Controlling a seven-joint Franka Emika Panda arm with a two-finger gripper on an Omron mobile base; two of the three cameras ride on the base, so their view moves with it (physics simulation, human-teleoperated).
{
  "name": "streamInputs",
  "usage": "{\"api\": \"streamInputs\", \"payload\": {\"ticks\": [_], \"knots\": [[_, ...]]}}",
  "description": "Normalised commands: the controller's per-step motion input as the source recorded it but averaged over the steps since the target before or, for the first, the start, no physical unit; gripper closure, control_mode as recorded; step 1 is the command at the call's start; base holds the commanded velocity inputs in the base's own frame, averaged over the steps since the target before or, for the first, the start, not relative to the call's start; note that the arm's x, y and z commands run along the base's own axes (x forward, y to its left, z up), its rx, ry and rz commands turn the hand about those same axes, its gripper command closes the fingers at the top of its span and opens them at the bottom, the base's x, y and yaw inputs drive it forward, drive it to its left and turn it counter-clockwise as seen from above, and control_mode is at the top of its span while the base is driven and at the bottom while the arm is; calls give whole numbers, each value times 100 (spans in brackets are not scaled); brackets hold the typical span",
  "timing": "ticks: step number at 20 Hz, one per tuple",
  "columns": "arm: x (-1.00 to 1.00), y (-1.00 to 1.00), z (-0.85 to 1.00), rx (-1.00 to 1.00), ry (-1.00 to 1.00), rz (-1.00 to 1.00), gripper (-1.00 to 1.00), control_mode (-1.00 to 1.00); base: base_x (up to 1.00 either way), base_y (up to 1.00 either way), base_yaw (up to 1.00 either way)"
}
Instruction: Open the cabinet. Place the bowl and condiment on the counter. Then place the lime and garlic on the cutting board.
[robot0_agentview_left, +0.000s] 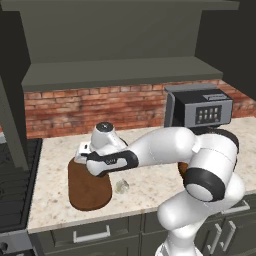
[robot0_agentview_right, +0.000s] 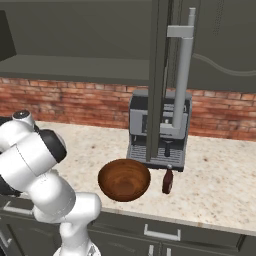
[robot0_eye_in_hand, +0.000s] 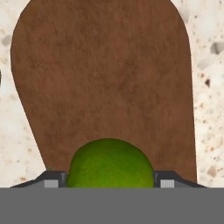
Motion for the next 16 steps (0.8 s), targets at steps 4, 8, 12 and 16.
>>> {"api": "streamInputs", "payload": {"ticks": [4,8,12,16], "knots": [[3,0,0,0,0,0,-100,-100,0,0,0],[-3,-5,20,0,-2,0,-100,-100,0,0,0],[-39,-29,50,4,-2,0,-100,-100,0,0,0],[-73,-52,44,7,0,0,-100,-100,0,0,0]]}}
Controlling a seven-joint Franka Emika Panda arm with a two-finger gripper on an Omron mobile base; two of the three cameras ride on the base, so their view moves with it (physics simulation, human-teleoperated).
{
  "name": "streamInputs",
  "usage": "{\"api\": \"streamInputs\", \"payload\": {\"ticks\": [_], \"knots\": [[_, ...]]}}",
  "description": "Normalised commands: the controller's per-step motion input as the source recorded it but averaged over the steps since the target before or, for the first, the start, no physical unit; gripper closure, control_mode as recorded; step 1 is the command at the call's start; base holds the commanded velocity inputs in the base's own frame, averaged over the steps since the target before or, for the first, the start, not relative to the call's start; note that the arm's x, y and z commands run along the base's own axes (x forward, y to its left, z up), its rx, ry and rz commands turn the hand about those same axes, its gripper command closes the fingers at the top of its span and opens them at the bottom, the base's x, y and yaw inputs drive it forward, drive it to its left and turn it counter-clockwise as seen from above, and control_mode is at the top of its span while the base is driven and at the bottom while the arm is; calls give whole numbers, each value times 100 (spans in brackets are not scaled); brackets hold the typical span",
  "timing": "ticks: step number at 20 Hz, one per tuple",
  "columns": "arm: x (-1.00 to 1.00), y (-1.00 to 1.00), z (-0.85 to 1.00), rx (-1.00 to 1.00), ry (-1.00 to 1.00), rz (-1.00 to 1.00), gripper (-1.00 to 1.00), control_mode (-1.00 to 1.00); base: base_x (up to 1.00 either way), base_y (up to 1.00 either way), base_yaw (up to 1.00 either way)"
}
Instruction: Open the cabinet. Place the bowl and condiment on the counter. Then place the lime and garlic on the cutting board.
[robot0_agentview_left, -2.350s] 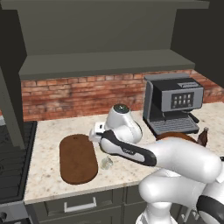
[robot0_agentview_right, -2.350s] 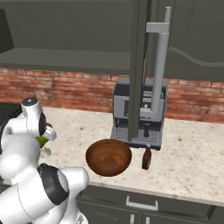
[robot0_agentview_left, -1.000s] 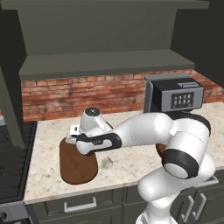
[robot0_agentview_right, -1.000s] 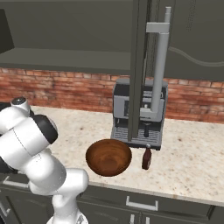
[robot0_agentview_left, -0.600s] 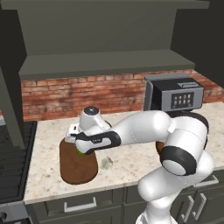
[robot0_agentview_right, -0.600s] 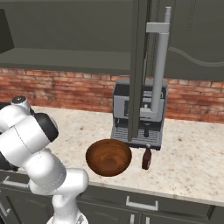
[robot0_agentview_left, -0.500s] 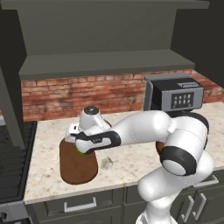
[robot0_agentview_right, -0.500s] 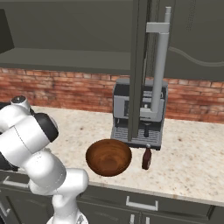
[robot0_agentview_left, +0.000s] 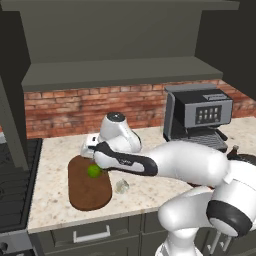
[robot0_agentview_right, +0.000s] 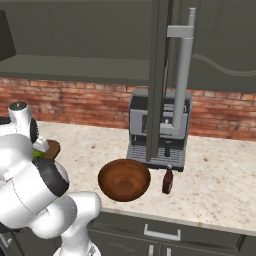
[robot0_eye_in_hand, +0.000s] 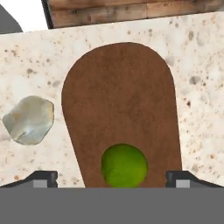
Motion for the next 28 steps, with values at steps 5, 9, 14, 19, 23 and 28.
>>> {"api": "streamInputs", "payload": {"ticks": [5,9,14,19,23,28], "knots": [[-56,-55,6,4,6,0,-100,-100,0,0,0],[-14,-28,0,0,9,0,-100,-100,0,0,0],[7,-4,-4,0,13,0,-100,-100,0,0,0],[31,5,-27,0,22,0,-100,-100,0,0,0],[14,-1,-42,0,16,0,-100,-100,0,0,0],[3,-10,-40,0,9,0,-100,-100,0,0,0]]}}
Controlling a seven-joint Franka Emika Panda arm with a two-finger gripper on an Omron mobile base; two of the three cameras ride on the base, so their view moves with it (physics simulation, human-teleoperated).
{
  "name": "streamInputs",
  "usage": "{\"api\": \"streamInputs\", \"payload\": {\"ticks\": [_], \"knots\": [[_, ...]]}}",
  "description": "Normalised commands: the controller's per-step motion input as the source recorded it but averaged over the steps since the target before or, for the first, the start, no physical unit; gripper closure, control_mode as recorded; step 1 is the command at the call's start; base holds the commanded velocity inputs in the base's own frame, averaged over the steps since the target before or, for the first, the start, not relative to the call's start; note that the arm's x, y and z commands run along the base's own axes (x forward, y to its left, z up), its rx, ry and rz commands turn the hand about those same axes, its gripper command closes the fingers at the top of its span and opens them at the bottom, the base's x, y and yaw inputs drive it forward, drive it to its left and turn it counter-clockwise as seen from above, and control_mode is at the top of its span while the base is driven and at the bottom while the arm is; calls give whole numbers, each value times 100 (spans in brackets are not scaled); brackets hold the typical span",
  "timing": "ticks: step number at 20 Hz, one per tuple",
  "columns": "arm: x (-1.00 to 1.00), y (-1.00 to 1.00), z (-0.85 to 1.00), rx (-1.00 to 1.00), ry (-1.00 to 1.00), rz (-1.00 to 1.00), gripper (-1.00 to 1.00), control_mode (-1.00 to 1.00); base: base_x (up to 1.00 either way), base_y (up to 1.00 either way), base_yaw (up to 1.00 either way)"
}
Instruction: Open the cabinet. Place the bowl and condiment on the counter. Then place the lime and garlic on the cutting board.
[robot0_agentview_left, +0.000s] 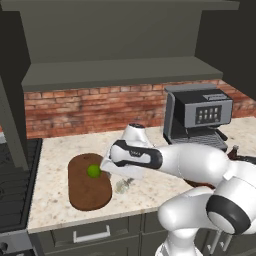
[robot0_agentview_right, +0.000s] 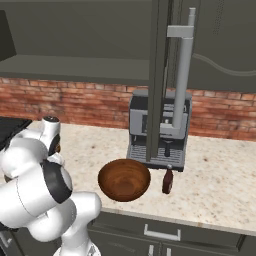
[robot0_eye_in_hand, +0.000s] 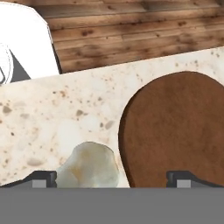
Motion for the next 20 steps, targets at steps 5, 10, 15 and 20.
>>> {"api": "streamInputs", "payload": {"ticks": [5,10,15,20], "knots": [[1,-6,-38,0,2,0,-100,-100,0,0,0],[0,-4,-36,0,0,0,-100,-100,0,0,0],[0,-15,-31,0,0,0,-100,-100,0,0,0],[-6,-40,-18,0,-2,1,-100,-100,0,0,0]]}}
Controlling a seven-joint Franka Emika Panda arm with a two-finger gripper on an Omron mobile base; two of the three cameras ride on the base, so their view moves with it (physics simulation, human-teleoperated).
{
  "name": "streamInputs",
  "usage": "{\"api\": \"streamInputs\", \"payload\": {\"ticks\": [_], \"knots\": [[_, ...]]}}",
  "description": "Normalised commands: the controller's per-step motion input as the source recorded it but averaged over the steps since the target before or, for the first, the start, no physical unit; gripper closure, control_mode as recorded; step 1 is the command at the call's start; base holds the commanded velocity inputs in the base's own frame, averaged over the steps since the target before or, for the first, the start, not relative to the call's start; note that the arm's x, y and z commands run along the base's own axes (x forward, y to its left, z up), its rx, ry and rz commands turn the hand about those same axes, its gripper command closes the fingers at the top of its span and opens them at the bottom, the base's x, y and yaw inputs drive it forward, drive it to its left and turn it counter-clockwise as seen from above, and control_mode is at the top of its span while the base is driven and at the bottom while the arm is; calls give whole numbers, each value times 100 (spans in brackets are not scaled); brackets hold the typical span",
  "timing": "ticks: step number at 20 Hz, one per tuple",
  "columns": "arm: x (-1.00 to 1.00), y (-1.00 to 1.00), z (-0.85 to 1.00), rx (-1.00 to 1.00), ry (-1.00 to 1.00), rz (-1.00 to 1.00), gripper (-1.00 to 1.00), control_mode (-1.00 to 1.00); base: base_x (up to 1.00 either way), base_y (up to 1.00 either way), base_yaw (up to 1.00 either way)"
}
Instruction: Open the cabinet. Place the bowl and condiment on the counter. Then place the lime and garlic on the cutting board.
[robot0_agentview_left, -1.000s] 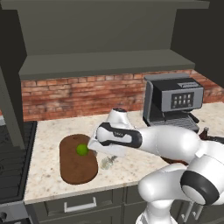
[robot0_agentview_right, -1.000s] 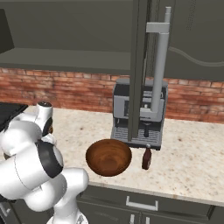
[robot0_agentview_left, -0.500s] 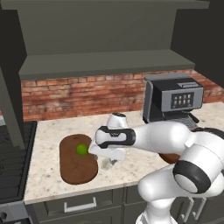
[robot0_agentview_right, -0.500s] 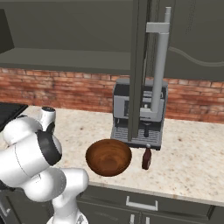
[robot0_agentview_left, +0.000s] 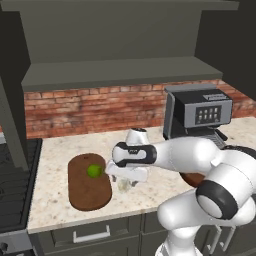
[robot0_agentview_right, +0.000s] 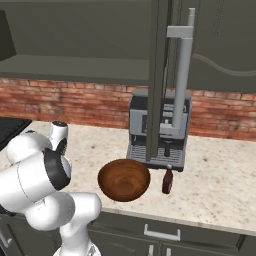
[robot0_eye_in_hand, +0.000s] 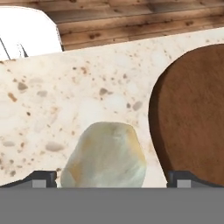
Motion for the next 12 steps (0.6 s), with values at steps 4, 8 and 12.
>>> {"api": "streamInputs", "payload": {"ticks": [4,8,12], "knots": [[-16,-8,-23,0,-7,3,-100,-100,0,0,0],[-34,0,-22,0,-11,3,-100,-100,0,0,0],[-38,0,-3,0,-10,2,100,-100,0,0,0]]}}
